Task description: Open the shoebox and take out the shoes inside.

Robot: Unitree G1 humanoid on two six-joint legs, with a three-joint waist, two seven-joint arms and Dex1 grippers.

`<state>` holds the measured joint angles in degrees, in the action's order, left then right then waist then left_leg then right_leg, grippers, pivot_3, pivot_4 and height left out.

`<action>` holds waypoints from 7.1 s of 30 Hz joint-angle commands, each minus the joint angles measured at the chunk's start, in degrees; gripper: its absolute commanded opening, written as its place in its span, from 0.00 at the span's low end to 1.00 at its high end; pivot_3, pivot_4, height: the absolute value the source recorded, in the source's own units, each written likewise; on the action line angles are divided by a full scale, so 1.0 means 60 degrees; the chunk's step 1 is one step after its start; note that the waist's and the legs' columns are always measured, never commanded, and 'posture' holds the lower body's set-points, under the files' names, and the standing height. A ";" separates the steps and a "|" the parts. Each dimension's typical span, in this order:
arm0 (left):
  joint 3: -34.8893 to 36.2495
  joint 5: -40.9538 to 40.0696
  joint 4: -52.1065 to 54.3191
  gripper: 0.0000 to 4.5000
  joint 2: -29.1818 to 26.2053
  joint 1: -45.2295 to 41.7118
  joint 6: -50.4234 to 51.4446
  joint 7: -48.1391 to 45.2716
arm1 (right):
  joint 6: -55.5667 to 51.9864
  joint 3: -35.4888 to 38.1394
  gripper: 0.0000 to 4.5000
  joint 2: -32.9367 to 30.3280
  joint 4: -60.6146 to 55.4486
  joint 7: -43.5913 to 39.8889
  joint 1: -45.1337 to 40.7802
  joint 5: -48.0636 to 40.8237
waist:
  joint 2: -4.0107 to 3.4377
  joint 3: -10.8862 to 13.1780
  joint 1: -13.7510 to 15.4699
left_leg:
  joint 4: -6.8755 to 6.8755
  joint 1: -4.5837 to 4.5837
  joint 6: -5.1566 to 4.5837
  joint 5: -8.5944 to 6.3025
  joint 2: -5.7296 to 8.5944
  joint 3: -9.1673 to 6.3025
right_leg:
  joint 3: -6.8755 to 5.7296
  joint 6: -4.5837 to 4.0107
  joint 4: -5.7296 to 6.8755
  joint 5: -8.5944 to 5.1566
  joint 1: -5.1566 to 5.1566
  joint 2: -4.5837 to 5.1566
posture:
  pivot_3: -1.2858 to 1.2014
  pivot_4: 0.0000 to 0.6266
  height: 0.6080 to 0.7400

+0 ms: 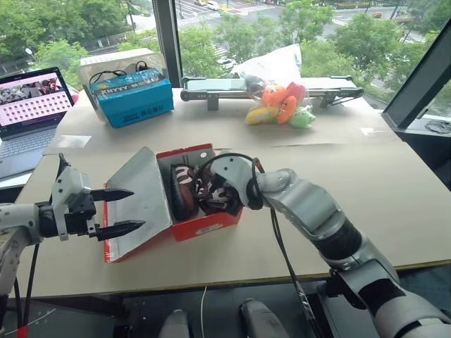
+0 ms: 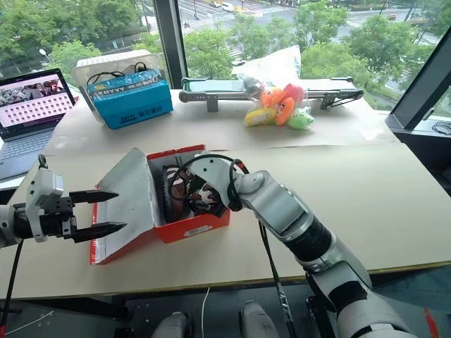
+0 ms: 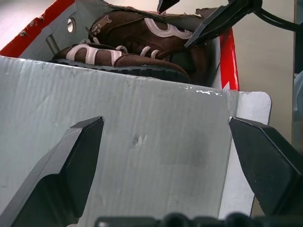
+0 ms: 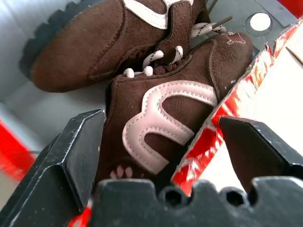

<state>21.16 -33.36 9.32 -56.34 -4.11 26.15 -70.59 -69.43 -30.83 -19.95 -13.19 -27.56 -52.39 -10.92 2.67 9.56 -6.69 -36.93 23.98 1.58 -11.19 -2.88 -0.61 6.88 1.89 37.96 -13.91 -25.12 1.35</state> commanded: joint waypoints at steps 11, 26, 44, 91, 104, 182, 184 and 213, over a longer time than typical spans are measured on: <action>0.0214 -0.0071 0.0399 1.00 0.0022 0.0142 -0.0171 0.0120 | 0.0934 -0.0683 0.99 0.0215 0.1639 -0.0415 -0.0047 0.0750 | 0.0012 -0.0008 -0.0011 | 0.0002 -0.0167 -0.0003 0.0002 -0.0003 0.0001 | 0.0003 -0.0019 -0.0004 -0.0064 0.0142 0.0002 | 0.52 0.24 1.00; 0.0217 -0.0049 0.0334 1.00 0.0043 0.0083 -0.0275 0.0154 | 0.1352 -0.0088 0.94 0.1002 0.3173 -0.1038 0.0567 0.0671 | 0.0031 -0.0025 -0.0089 | 0.0022 -0.0206 -0.0003 0.0001 -0.0011 0.0003 | 0.0008 -0.0032 0.0001 -0.0066 0.0149 -0.0007 | 0.52 0.24 1.00; 0.0182 -0.0068 0.0278 1.00 0.0002 -0.0075 -0.0241 0.0136 | 0.1504 0.0008 0.01 0.1150 0.3323 -0.1233 0.0618 0.1189 | 0.0071 -0.0050 -0.0042 | 0.0094 -0.0214 -0.0002 0.0000 -0.0010 0.0013 | 0.0006 -0.0042 -0.0073 -0.0063 0.0154 0.0007 | 0.52 0.24 1.00; -0.0456 0.0320 -0.0483 1.00 -0.0069 -0.0909 -0.0603 -0.0189 | -0.1540 0.3590 0.01 0.1262 0.0185 -0.0657 -0.0224 -0.1388 | 0.0041 0.0016 0.0167 | 0.0059 0.0155 0.0000 0.0007 0.0003 0.0009 | -0.0011 -0.0037 -0.0007 0.0020 -0.0192 0.0011 | 0.52 0.24 1.00; -0.0448 0.0340 -0.0513 1.00 -0.0102 -0.0892 -0.0592 -0.0208 | -0.1499 0.5213 0.01 0.2263 0.1028 -0.0144 -0.0165 -0.2137 | 0.0040 0.0016 0.0131 | 0.0048 0.0116 -0.0004 0.0037 -0.0003 0.0009 | -0.0002 -0.0032 0.0018 0.0039 -0.0172 -0.0007 | 0.52 0.24 1.00; -0.0530 0.0190 -0.0828 1.00 -0.0092 -0.1774 -0.0679 -0.0251 | 0.5136 0.7139 0.54 -0.0302 0.5897 0.0061 0.0839 -0.1595 | 0.0026 0.0025 0.0128 | 0.0016 0.0104 -0.0002 0.0060 0.0007 0.0017 | 0.0022 -0.0008 0.0015 0.0077 -0.0138 -0.0006 | 0.52 0.24 1.00; -0.0548 0.0192 -0.0851 1.00 -0.0086 -0.1800 -0.0687 -0.0261 | 0.5128 0.6904 0.69 -0.0516 0.5359 -0.0039 0.0864 -0.1475 | 0.0018 0.0031 0.0134 | 0.0016 0.0103 -0.0008 0.0067 0.0007 0.0016 | 0.0023 -0.0009 0.0016 0.0080 -0.0139 -0.0008 | 0.52 0.24 1.00; -0.0846 0.0247 -0.0918 1.00 0.0031 -0.1817 -0.0797 -0.0345 | 0.3210 0.2733 0.99 0.1010 0.6313 -0.2886 -0.2167 -0.1754 | -0.0024 0.0063 0.0181 | 0.0003 0.0058 -0.0025 0.0081 -0.0002 0.0013 | 0.0011 -0.0013 0.0003 0.0091 -0.0073 -0.0015 | 0.52 0.24 1.00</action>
<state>14.65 -31.55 2.40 -55.92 -15.08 22.12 -72.72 -53.84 -15.24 -15.05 20.68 -42.96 -61.34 -22.41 2.52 9.94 -5.60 -36.91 24.34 1.43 -10.70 -2.89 -0.53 6.95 1.81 37.97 -13.36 -25.57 1.26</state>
